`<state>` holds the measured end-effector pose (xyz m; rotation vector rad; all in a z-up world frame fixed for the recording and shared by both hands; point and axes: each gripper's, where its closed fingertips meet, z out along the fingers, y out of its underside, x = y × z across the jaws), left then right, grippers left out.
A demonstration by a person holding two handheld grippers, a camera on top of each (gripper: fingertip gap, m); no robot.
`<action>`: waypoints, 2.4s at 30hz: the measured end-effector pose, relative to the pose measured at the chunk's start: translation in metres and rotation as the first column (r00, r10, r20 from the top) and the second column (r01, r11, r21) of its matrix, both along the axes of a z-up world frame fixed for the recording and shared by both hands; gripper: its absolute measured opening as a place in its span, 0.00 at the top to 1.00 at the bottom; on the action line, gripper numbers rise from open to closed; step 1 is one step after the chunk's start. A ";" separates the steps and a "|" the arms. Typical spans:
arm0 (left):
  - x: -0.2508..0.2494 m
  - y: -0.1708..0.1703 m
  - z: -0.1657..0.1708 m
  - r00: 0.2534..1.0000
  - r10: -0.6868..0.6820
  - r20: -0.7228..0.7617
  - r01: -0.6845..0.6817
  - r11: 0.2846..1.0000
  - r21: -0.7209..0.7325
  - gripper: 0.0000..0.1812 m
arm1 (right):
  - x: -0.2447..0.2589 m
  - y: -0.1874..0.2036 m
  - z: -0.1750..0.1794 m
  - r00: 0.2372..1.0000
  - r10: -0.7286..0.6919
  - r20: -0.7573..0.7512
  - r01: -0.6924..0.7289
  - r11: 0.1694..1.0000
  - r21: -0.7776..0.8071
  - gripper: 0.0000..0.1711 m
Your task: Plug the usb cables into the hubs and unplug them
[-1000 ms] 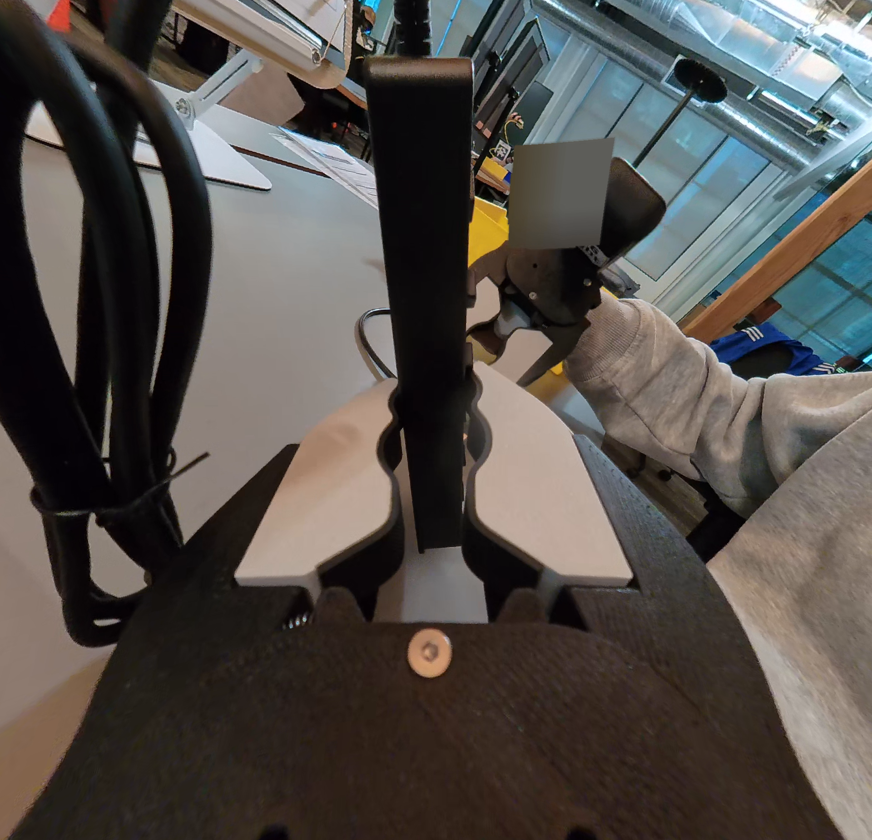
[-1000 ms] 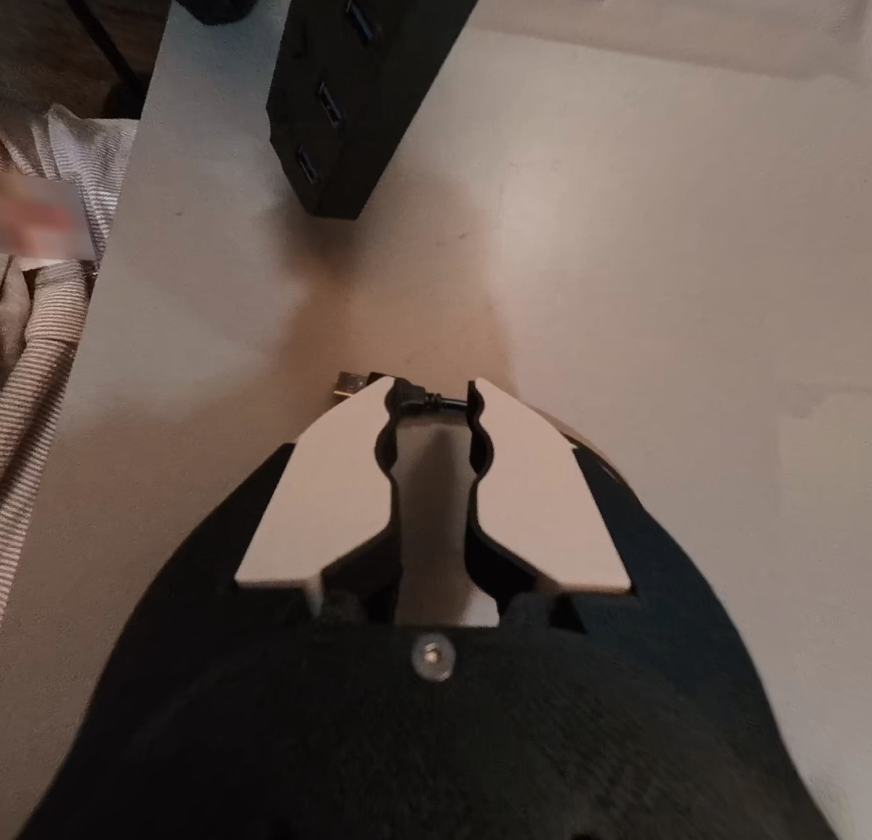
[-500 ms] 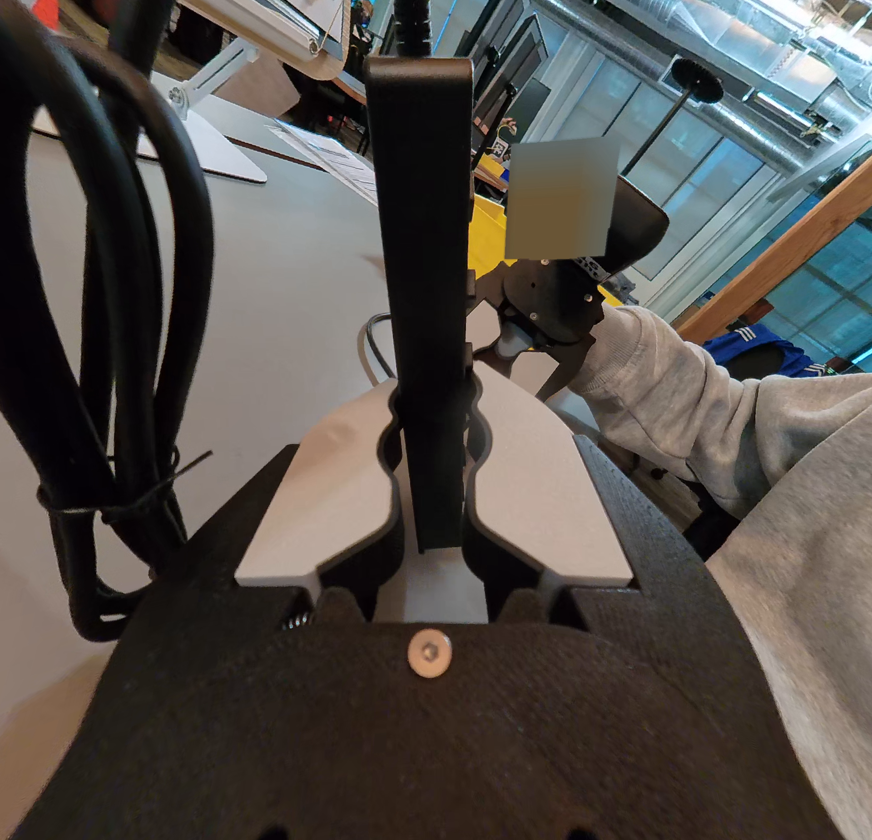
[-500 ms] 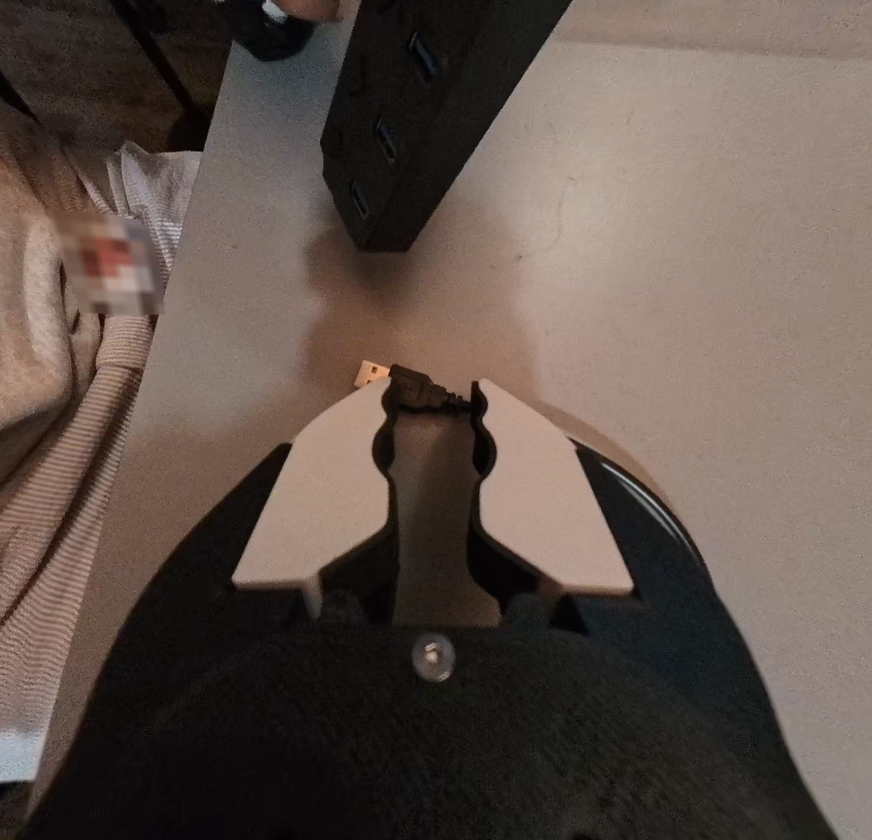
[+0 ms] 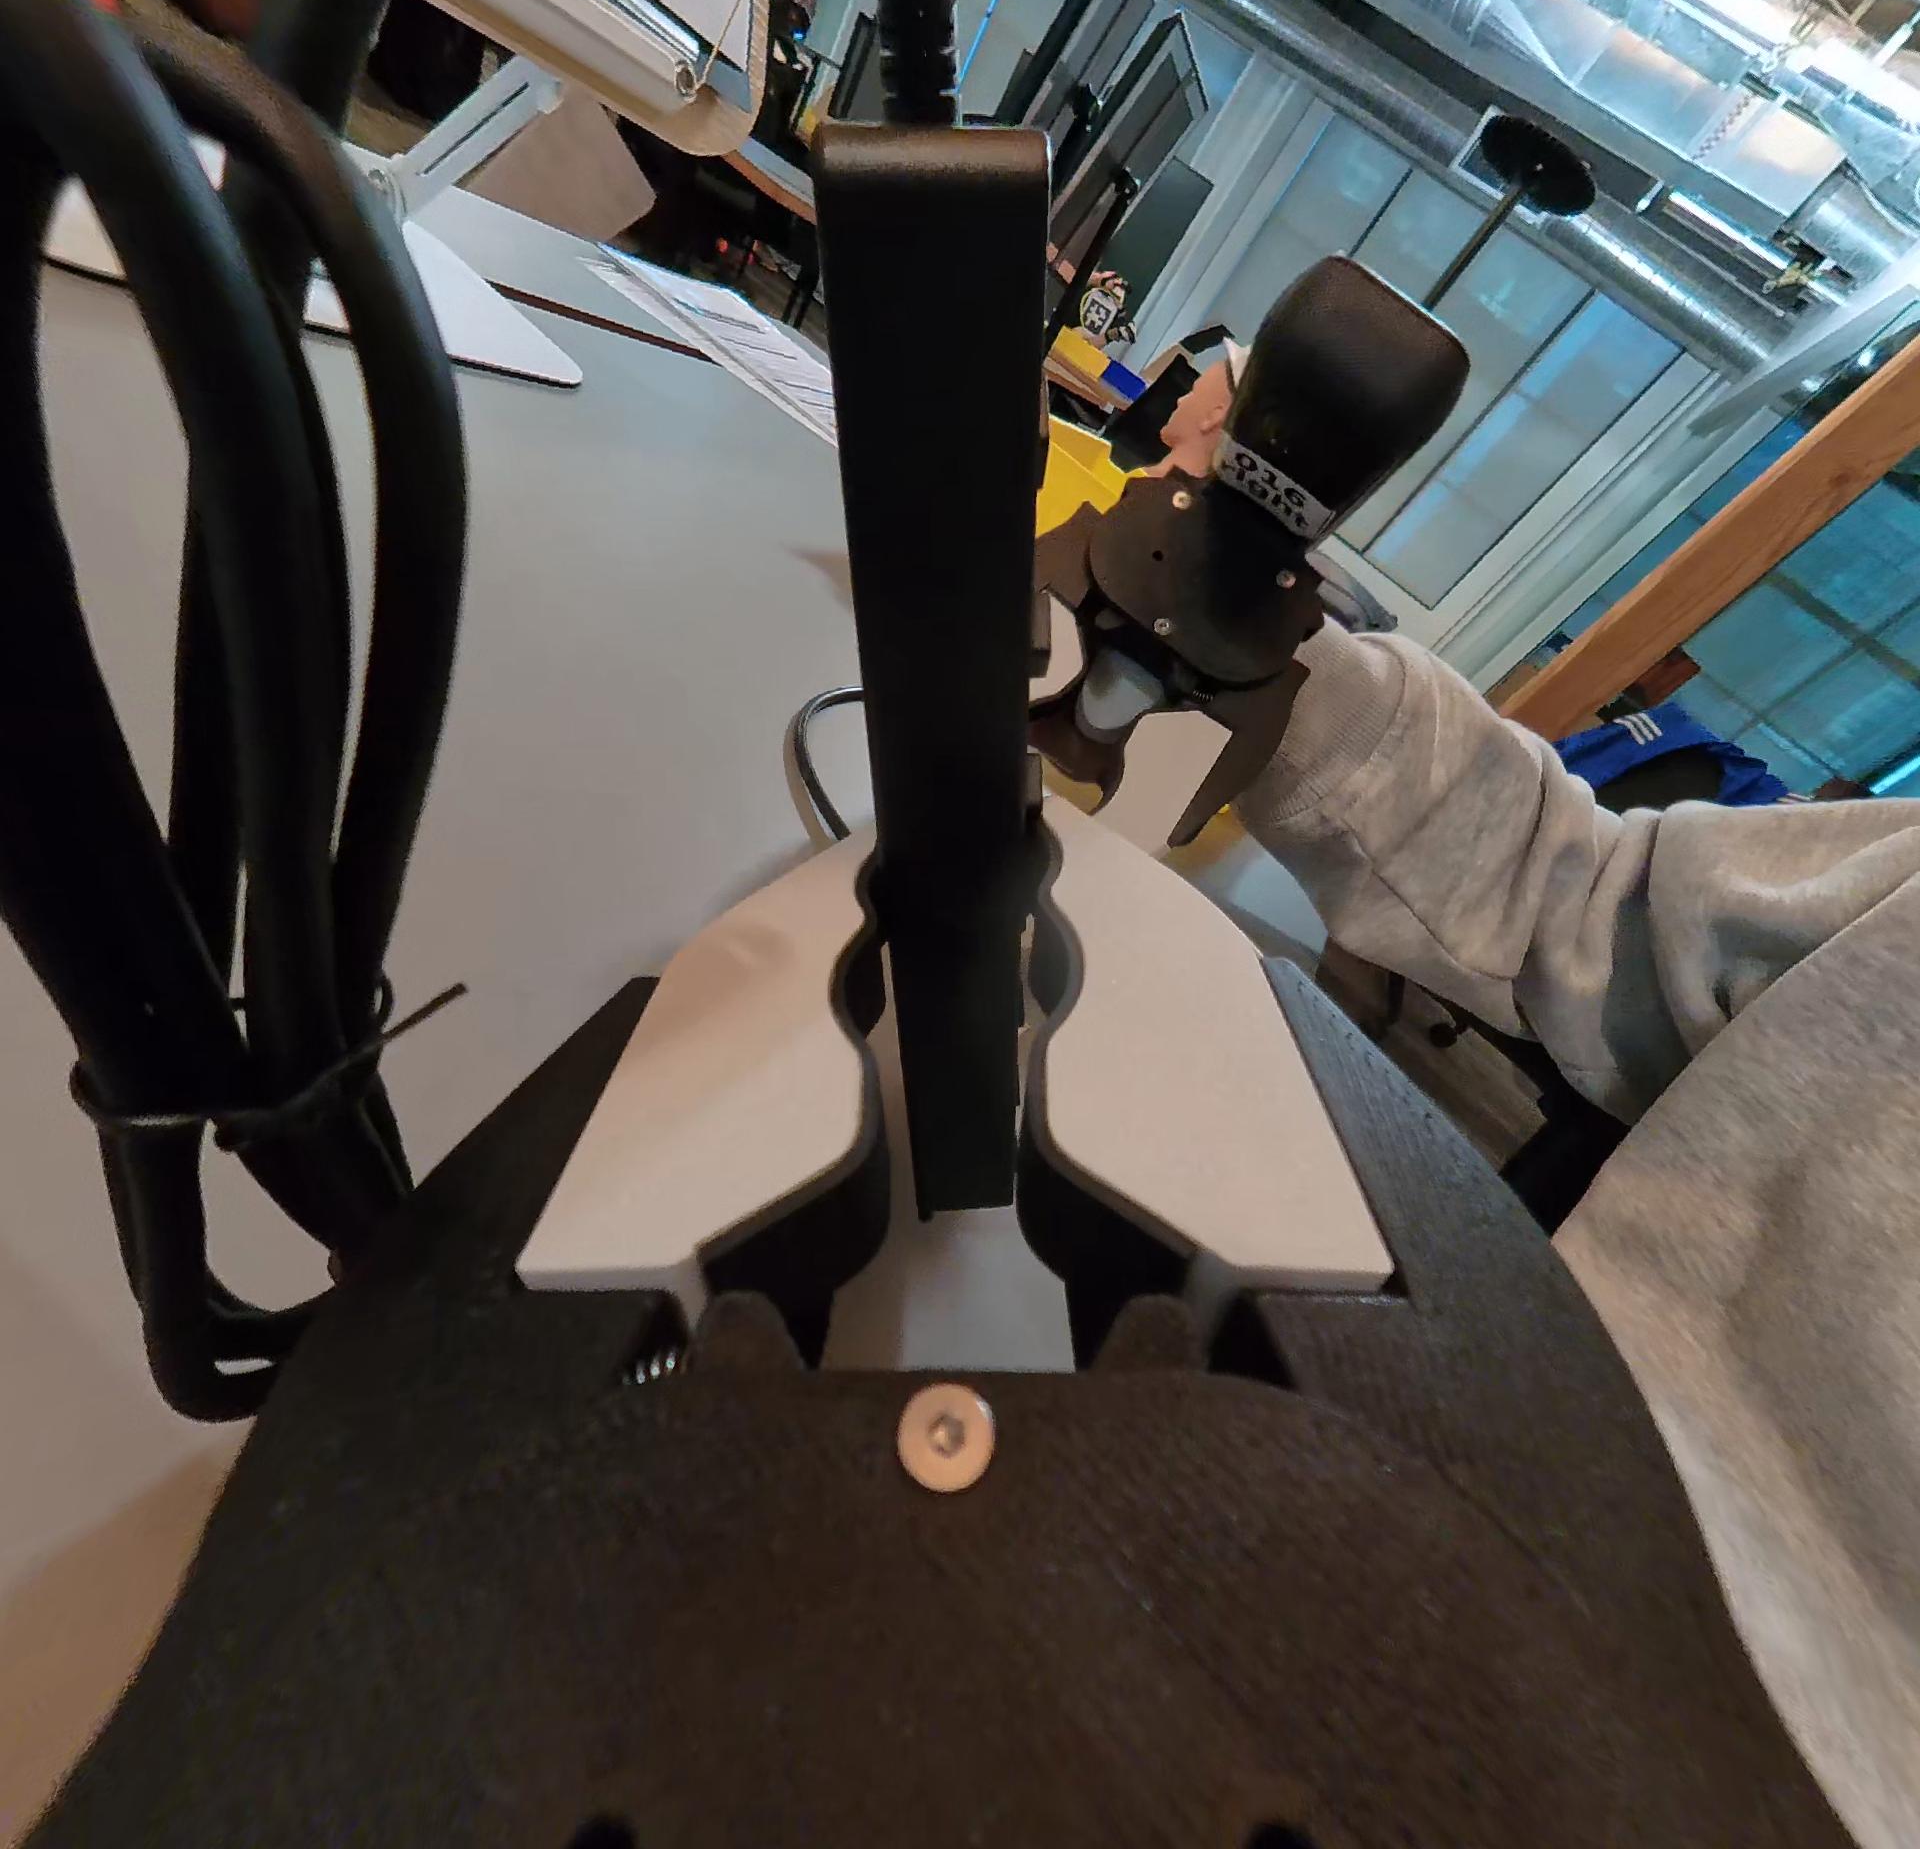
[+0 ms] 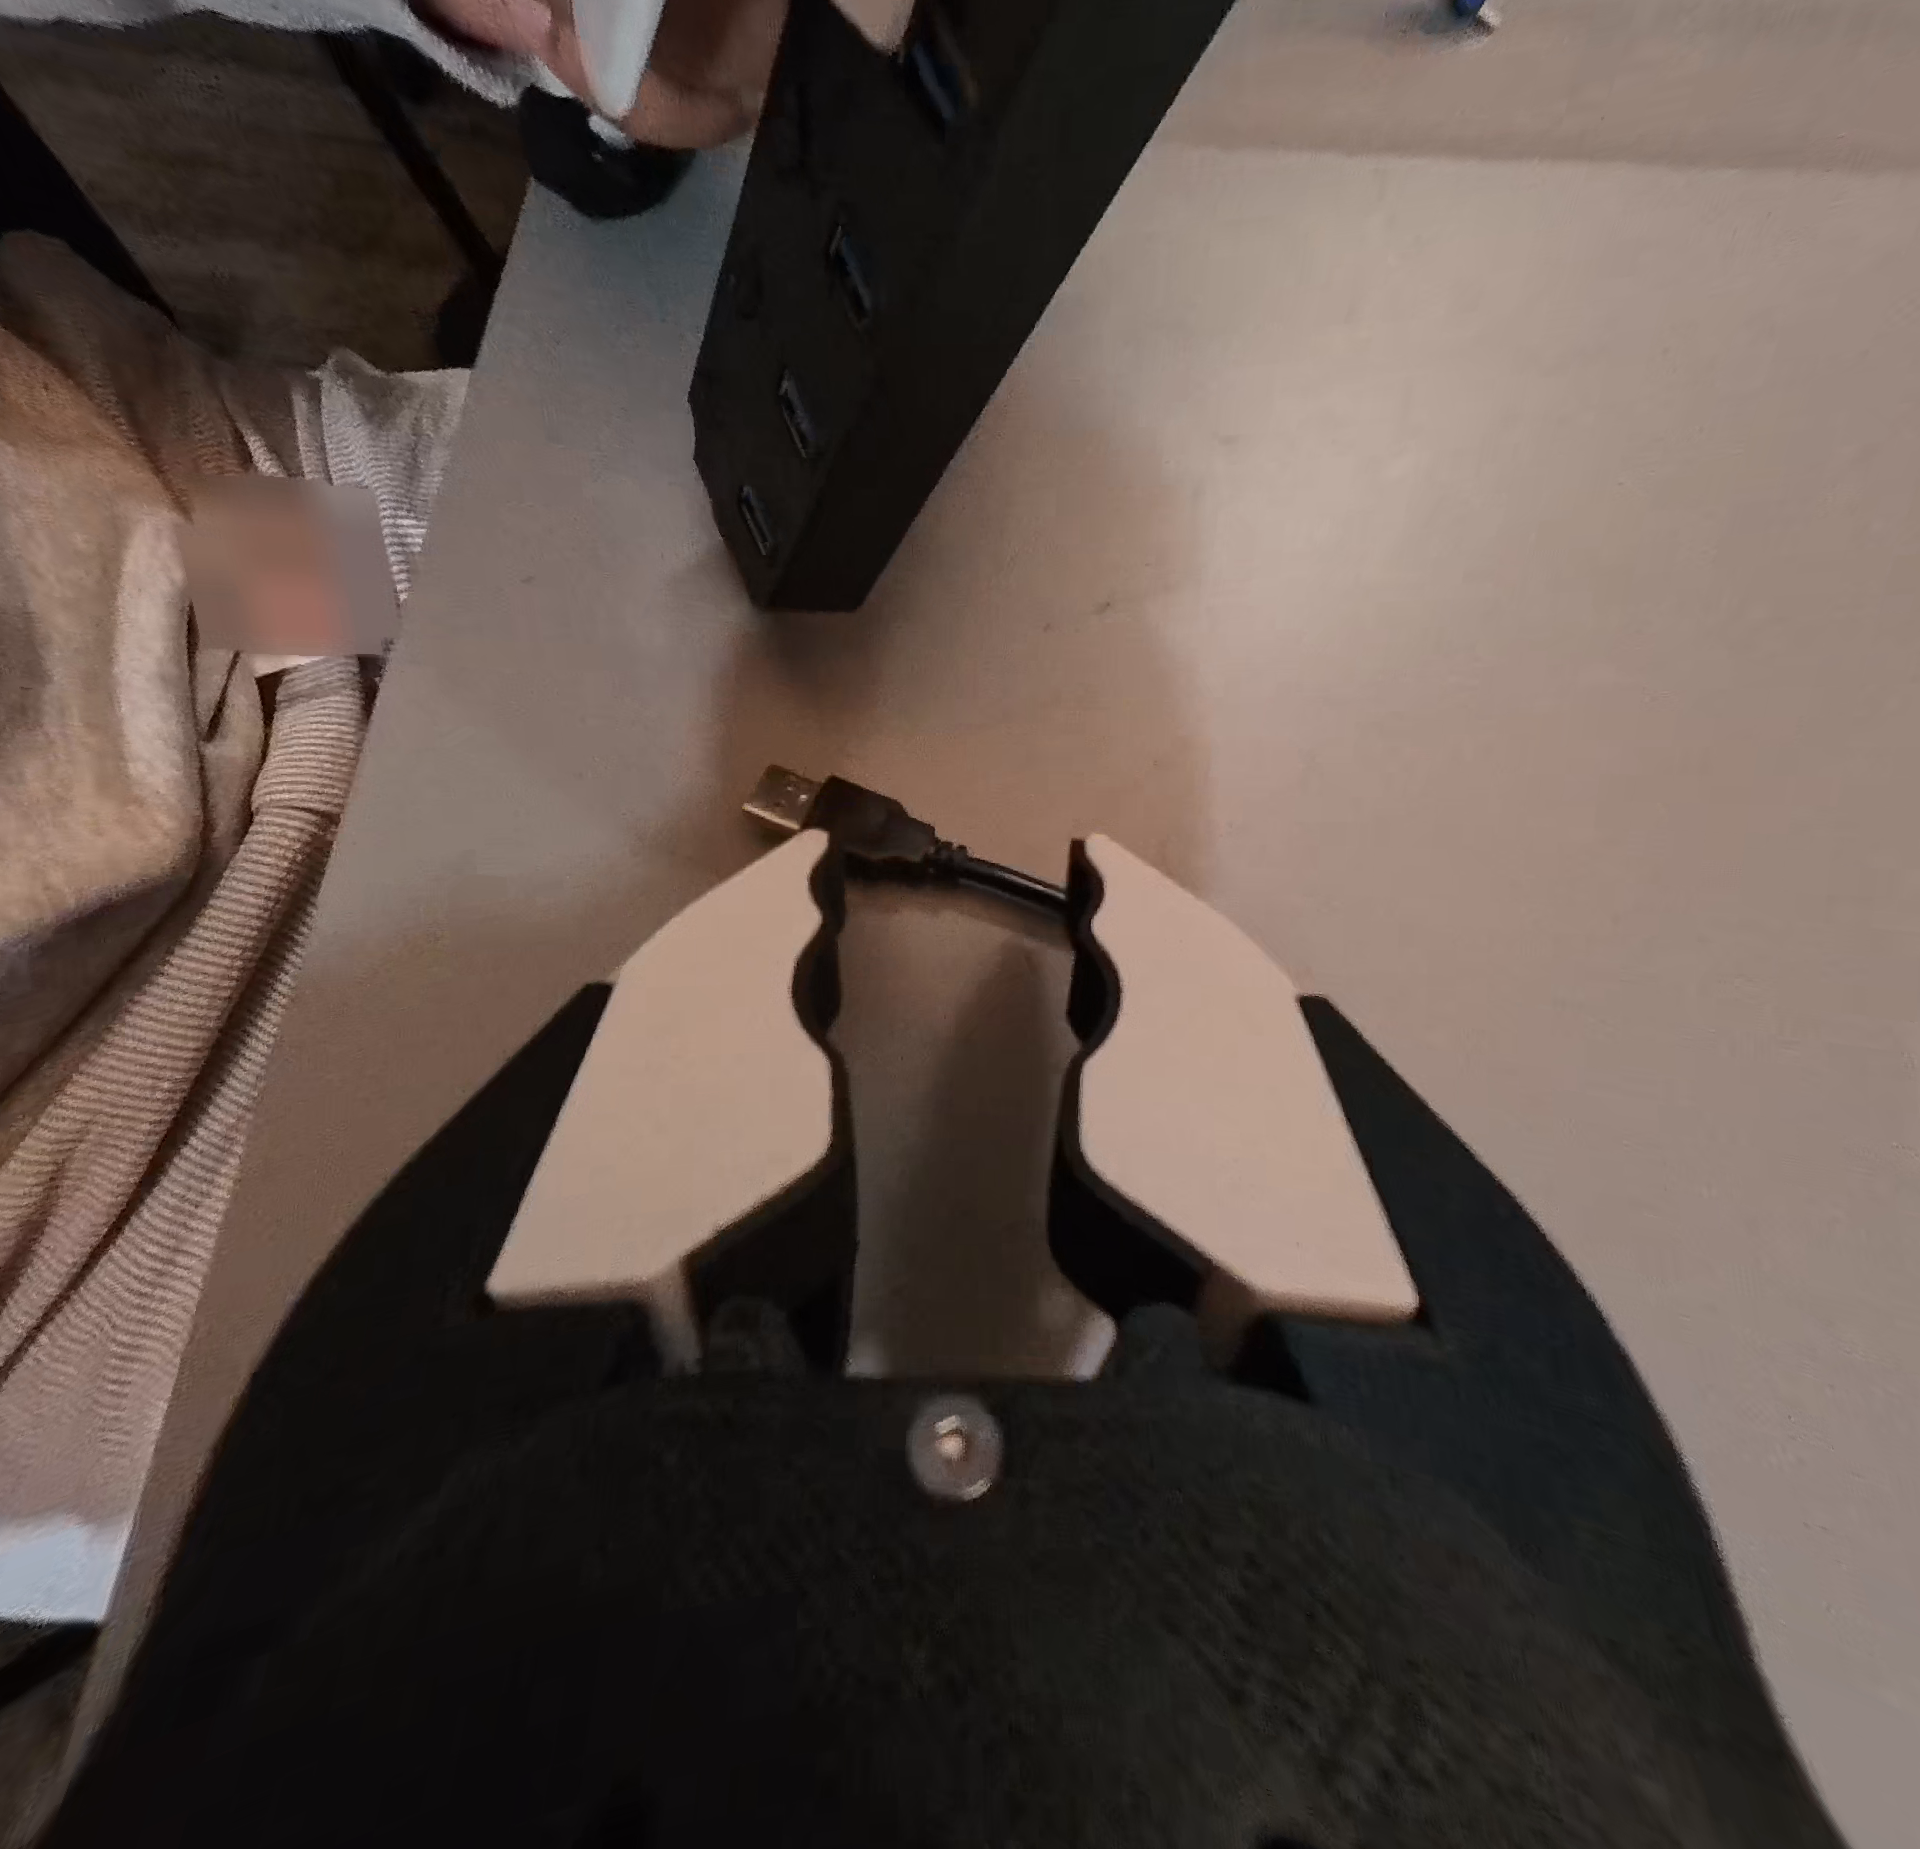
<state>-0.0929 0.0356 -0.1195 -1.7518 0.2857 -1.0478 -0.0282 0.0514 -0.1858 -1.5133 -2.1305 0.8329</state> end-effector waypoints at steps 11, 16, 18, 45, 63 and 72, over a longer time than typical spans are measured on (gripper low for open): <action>-0.004 0.002 0.000 1.000 0.008 0.016 -0.008 1.000 -0.007 0.85 | -0.013 -0.016 -0.018 0.995 0.081 0.051 -0.083 0.996 0.028 0.84; -0.007 0.003 0.002 1.000 0.018 0.018 -0.018 1.000 -0.002 0.85 | -0.020 -0.009 -0.008 0.999 0.000 -0.047 0.000 1.000 0.005 0.88; -0.010 0.004 0.002 0.999 0.036 0.007 -0.036 0.999 0.007 0.85 | -0.023 -0.002 0.007 0.991 -0.065 -0.121 0.062 0.998 -0.030 0.89; -0.027 0.007 0.018 0.701 0.444 -0.558 -0.224 0.880 0.420 0.85 | -0.048 -0.030 0.122 0.828 -0.430 -0.361 0.355 0.899 -0.257 0.95; -0.032 0.009 0.014 0.476 0.522 -0.708 -0.181 0.846 0.502 0.85 | -0.034 -0.018 0.116 0.819 -0.526 -0.229 0.486 0.848 -0.210 0.95; -0.030 0.009 0.011 0.300 0.551 -0.779 -0.085 0.829 0.553 0.84 | -0.028 -0.010 0.112 0.817 -0.537 -0.209 0.500 0.841 -0.209 0.95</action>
